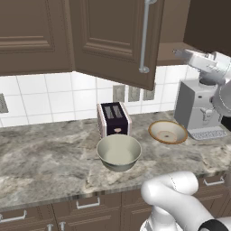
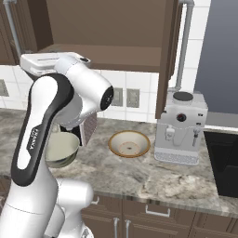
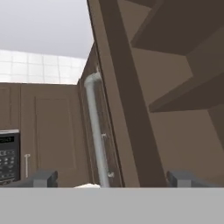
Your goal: Open the cabinet. Pick the bowls from the counter and place them in the cabinet. Then close the cabinet.
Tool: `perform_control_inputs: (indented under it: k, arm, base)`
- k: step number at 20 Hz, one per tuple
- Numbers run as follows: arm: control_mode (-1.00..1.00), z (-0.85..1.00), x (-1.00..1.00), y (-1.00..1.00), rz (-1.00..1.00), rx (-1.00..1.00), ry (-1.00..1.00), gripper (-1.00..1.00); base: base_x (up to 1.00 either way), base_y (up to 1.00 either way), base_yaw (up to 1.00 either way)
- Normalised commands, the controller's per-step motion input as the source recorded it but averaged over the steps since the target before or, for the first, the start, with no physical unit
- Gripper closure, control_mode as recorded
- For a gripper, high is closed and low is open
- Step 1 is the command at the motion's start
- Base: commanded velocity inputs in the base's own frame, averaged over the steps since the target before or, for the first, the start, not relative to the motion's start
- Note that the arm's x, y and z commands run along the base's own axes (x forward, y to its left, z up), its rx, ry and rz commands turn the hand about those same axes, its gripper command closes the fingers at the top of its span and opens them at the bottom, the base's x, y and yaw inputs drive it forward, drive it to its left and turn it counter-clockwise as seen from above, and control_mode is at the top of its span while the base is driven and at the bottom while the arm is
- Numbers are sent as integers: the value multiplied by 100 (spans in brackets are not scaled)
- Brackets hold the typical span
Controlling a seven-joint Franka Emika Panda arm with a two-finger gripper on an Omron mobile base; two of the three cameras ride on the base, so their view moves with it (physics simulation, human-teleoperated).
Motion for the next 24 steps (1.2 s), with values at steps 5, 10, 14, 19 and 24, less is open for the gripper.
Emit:
perform_control_inputs:
  k: [5,10,14,19,24]
  arm:
    - [-100,-8,56,1,8,0,2,-100]
    - [-100,0,36,-17,15,0,2,-100]
    - [-100,-3,33,1,12,0,1,-100]
    - [-100,-13,24,12,5,0,0,-100]
    - [-100,-12,16,20,0,0,-3,-100]
  base:
    - [0,0,0]
    - [0,0,0]
    - [0,0,0]
    - [0,0,0]
    - [0,0,0]
